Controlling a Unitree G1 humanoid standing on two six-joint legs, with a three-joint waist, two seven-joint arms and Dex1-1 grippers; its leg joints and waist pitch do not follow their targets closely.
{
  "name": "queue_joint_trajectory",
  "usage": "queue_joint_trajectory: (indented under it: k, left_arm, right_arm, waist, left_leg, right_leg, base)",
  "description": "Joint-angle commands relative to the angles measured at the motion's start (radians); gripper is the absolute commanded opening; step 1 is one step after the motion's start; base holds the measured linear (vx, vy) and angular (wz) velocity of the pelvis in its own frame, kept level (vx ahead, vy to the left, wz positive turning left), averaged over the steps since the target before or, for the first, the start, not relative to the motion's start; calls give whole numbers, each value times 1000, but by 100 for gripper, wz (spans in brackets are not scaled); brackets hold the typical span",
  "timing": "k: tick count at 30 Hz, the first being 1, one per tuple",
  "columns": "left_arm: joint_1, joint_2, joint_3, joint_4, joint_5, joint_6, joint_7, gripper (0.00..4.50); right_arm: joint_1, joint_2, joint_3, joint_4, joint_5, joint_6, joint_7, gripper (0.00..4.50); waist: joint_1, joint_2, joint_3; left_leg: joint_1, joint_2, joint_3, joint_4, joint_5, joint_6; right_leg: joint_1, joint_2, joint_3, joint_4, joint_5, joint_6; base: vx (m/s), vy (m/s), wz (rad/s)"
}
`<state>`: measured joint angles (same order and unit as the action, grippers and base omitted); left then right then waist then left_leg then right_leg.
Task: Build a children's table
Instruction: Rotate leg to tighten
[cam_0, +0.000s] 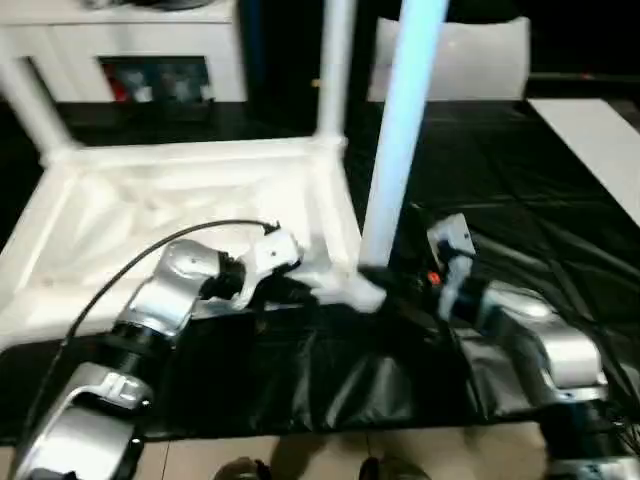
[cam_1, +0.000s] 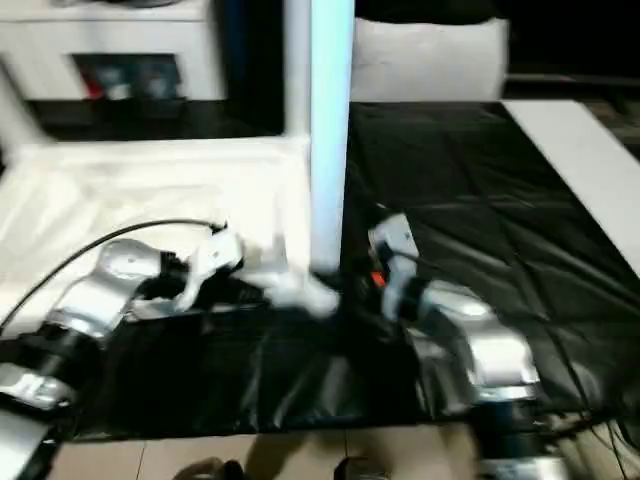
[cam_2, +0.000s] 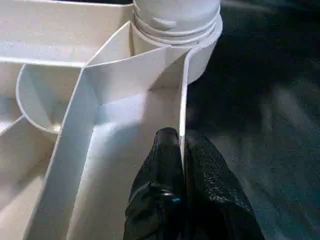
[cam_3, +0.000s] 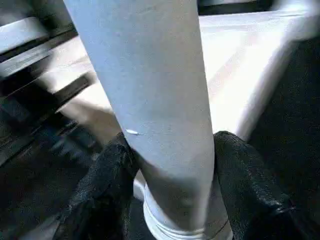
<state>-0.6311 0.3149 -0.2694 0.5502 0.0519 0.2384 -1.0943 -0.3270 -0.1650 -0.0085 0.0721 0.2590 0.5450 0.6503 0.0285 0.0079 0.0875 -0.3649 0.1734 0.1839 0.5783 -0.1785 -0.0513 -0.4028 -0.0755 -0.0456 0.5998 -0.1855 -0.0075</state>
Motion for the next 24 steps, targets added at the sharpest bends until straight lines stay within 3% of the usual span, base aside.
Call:
queue_joint_trajectory:
  k: [1,5,9,10,12,16,21,24]
  left_arm:
    - [-44,-120,-23,23,-11,27,142,0]
    - [-87,-172,0,53,5,70,244,0]
    - [-107,-208,7,60,27,93,302,0]
    - [-106,-217,5,54,37,96,308,0]
    - [-99,-221,3,46,39,95,307,0]
    - [-84,-206,-3,34,40,85,292,0]
    - [-59,-173,-20,7,42,77,241,0]
    - [-41,-136,-24,0,46,50,197,0]
  right_arm:
    - [-36,141,136,-4,40,69,-47,201]
    - [-74,252,101,41,-16,96,-257,201]
    - [-102,318,74,86,-81,54,-405,201]
    - [-110,334,60,94,-99,18,-439,257]
    - [-109,339,53,85,-106,1,-450,270]
    - [-94,313,57,49,-128,-18,-439,305]
    - [-65,248,57,7,-132,-48,-385,350]
    - [-30,169,36,-50,-95,-51,-297,381]
  waist:
    - [2,-5,-51]
    - [0,-4,-53]
    - [-1,0,-57]
    - [-2,2,-60]
    - [0,3,-63]
    - [4,3,-64]
    - [7,2,-63]
    - [10,-1,-65]
  left_leg:
    - [11,45,-27,-78,-294,-8]
    - [12,46,-27,-81,-287,-11]
    - [14,47,-25,-82,-272,-18]
    - [8,46,-23,-81,-246,-10]
    - [11,45,-20,-77,-214,3]
    - [7,43,-17,-73,-159,35]
    - [7,47,-17,-74,-159,42]
    - [4,48,-18,-72,-136,62]
  right_leg:
    - [29,-70,43,-99,-468,-157]
    - [26,-69,45,-98,-429,-156]
    - [29,-67,46,-91,-331,-177]
    - [33,-67,48,-86,-265,-188]
    - [36,-65,49,-82,-200,-199]
    - [46,-65,48,-74,-115,-223]
    - [49,-65,47,-74,-120,-222]
    - [54,-66,47,-70,-80,-230]
  base:
    - [0,0,0]
    - [0,0,0]
    - [0,0,0]
    - [0,0,0]
    - [0,0,0]
    - [0,0,0]
    - [0,0,0]
    - [0,0,0]
